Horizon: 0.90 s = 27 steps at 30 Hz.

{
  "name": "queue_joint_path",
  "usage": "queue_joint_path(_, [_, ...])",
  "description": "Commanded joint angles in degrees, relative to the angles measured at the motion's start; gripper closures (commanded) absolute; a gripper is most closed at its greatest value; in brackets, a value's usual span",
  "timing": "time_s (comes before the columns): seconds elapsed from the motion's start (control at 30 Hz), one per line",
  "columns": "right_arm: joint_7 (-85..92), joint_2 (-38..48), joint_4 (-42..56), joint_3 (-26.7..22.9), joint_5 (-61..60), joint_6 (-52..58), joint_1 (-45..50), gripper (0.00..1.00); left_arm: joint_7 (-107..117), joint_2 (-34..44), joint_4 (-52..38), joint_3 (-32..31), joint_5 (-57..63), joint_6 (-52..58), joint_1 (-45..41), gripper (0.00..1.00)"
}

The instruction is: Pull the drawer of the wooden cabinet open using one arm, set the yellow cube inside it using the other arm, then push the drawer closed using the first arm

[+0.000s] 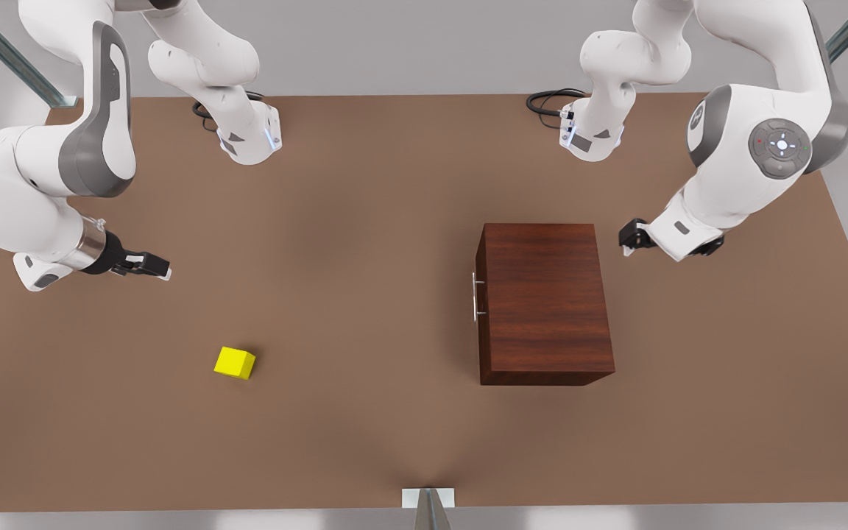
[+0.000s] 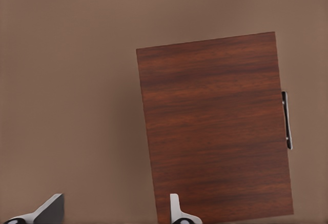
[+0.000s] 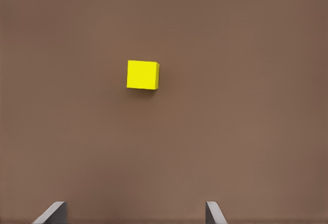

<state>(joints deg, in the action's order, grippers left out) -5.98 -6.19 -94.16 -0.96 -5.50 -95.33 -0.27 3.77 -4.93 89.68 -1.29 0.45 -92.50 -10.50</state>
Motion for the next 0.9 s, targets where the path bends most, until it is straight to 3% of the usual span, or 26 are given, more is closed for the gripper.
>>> queue_joint_path(0.0, [0.01,0.12,0.03,0.0,-0.04,0.05,0.0,0.0,0.62,0.01,0.05,-0.02,-0.01,0.04,0.22,0.0])
queue_joint_path(0.17, [7.81,0.12,0.91,0.26,3.57,0.4,1.76,0.0,-1.67,-0.08,-0.12,0.24,-1.59,0.22,0.31,0.0])
queue_joint_path(0.3, [41.75,-0.75,0.99,0.35,9.36,0.32,2.81,0.0,19.69,-5.62,-5.57,-0.99,3.77,0.66,-14.02,0.0])
queue_joint_path(0.43, [51.59,-3.74,6.36,1.23,9.36,-1.26,5.1,0.0,32.07,-12.12,-8.64,-0.9,4.13,0.48,-24.13,0.0])
queue_joint_path(0.53, [63.81,-8.05,6.09,1.05,8.84,-13.83,5.1,0.0,50.54,-23.11,-18.58,-0.9,3.86,-3.73,-28.52,0.0])
queue_joint_path(0.7, [84.71,-14.29,5.92,1.4,9.37,-25.51,6.42,0.0,55.55,-28.82,-17.96,-0.11,4.65,-10.05,-28.35,0.0])
queue_joint_path(0.87, [94.75,-18.59,4.69,1.31,10.6,-29.65,7.3,0.0,54.41,-30.84,-17.7,-0.02,11.33,-10.24,-31.33,0.0])
